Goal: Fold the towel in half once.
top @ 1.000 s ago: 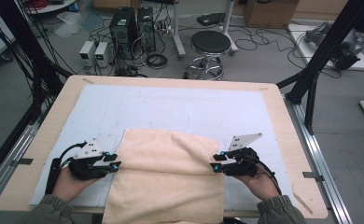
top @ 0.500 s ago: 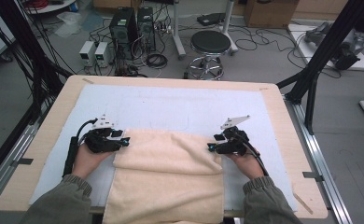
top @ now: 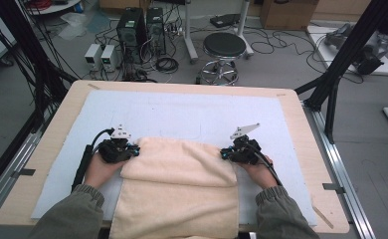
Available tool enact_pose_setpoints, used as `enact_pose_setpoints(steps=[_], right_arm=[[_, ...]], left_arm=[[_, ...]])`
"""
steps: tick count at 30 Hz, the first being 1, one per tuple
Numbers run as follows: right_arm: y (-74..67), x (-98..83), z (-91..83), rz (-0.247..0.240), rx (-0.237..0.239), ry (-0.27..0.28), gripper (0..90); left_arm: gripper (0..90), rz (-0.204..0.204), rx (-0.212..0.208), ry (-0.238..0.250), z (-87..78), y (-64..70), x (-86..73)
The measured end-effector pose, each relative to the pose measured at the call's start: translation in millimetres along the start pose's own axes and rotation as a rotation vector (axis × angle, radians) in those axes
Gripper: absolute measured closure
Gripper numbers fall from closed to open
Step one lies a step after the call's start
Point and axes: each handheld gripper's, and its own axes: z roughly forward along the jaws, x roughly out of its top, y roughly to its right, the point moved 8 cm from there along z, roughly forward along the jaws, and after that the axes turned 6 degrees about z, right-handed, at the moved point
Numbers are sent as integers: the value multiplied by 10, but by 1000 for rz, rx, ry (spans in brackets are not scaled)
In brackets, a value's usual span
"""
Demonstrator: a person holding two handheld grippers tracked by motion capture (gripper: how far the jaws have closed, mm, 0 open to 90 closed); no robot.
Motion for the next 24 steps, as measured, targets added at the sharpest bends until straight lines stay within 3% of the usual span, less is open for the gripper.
enact_pose_setpoints(steps=[3, 6, 9, 11, 13, 14, 16, 17, 19, 21, 24], right_arm=[[-65, 43, -104, -12, 22, 29, 842], [-149, 120, -285, -23, 39, 59, 843], [-315, 195, -523, -57, 51, 91, 844], [-466, 209, -673, -96, 66, 105, 844], [-680, 181, -823, -116, 110, 116, 844], [-809, 152, -897, -129, 143, 124, 840], [-1056, 63, -1023, -162, 236, 122, 797], [-1141, 15, -1075, -164, 268, 116, 774], [-1198, -44, -1125, -156, 291, 109, 706], [-1145, -71, -1119, -148, 270, 107, 677], [-972, -79, -1016, -124, 216, 107, 638]], left_arm=[[845, -6, 7, 46, -136, -8, 53], [845, 7, 6, 103, -377, 30, 112], [845, 40, 3, 156, -693, 143, 142], [845, 56, -30, 195, -916, 277, 126], [845, 95, -88, 224, -1129, 473, 64], [843, 115, -147, 240, -1219, 593, 19], [755, 167, -330, 261, -1372, 850, -99], [686, 208, -344, 263, -1421, 921, -159], [620, 240, -350, 247, -1442, 953, -246], [609, 204, -319, 224, -1387, 863, -273], [602, 148, -271, 230, -1267, 696, -250]])
